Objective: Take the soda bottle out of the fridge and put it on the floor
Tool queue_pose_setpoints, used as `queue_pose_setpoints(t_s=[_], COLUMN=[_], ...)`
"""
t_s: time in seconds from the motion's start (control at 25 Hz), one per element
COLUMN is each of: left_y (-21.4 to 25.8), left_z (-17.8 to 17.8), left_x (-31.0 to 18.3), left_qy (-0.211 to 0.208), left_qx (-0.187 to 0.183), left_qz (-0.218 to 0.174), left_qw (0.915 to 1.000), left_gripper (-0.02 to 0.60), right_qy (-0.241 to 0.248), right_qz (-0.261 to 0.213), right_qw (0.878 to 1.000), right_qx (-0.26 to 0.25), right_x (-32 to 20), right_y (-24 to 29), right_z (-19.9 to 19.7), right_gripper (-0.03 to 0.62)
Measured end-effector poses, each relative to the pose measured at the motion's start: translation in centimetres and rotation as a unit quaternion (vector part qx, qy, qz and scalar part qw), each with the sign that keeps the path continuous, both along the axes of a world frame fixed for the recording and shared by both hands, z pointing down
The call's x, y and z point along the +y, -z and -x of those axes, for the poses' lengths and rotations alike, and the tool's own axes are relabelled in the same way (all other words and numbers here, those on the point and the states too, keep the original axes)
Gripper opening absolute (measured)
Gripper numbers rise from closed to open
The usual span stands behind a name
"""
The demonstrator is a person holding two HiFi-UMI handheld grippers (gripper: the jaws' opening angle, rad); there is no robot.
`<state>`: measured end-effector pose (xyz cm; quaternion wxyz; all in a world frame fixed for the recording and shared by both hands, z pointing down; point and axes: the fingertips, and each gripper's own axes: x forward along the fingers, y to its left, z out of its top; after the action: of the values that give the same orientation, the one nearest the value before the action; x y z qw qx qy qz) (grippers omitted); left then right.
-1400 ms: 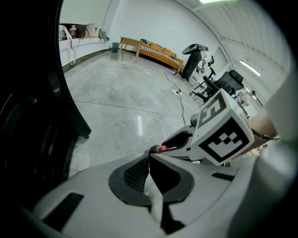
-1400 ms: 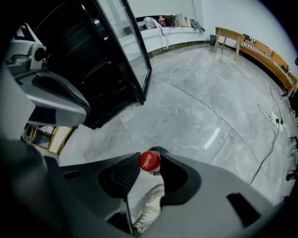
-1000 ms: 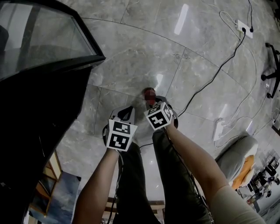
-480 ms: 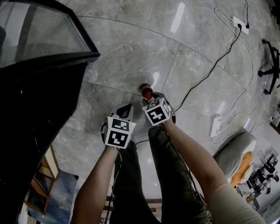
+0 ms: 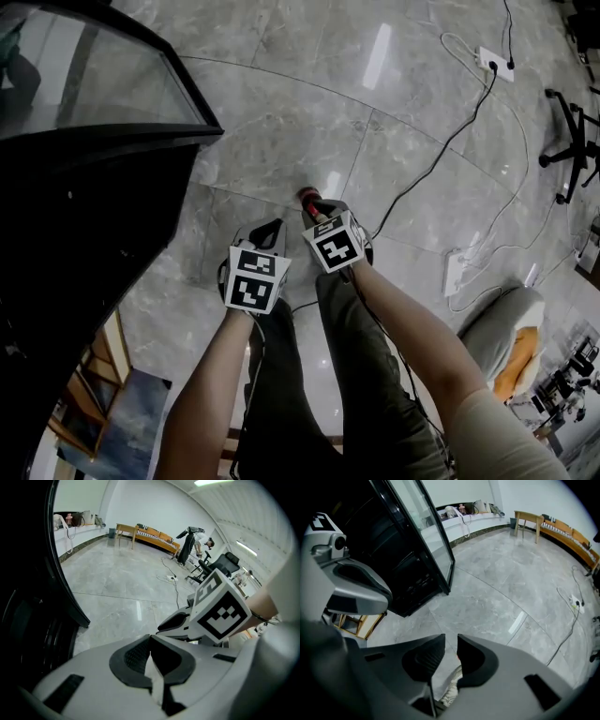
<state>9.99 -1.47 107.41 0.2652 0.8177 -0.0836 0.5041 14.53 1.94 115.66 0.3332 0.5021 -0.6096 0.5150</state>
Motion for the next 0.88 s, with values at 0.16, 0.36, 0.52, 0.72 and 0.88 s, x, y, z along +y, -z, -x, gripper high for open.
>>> queue_pose_setpoints(t_s=[0.16,0.36,0.52,0.72,0.88], left_y=[4.7,10.7,16.4,23.9,30.5], left_z=[0.0,0.6,0.9,1.8,2.4], left_x=[-1.5,-3.6,-5.0,-6.4,-5.7], left_qy=[0.010,0.025,0.036,0.046,0.068], left_qx=[0.015,0.034,0.051,0.074,0.096], left_qz=[-0.019,-0.045,-0.063,-0.096,-0.106], left_qw=[0.9997,0.9981,0.9960,0.9916,0.9874], left_gripper=[0.008,0.008,0.008,0.008,0.008], right_qy=[-0.015,-0.031,-0.053,-0.027,-0.014], right_qz=[-0.035,-0.074,-0.110,-0.146,-0.169], right_qw=[0.999,0.997,0.993,0.989,0.986], right_qx=[0.004,0.003,-0.003,0.007,-0.005], right_x=[-1.8,-3.9,-5.2,-6.8,-6.8], right_y=[5.9,13.8,20.7,30.0,37.7], right_z=[-0.8,-0.9,-0.9,0.6,2.0], right_gripper=[0.043,0.026,0.020,0.012,0.011])
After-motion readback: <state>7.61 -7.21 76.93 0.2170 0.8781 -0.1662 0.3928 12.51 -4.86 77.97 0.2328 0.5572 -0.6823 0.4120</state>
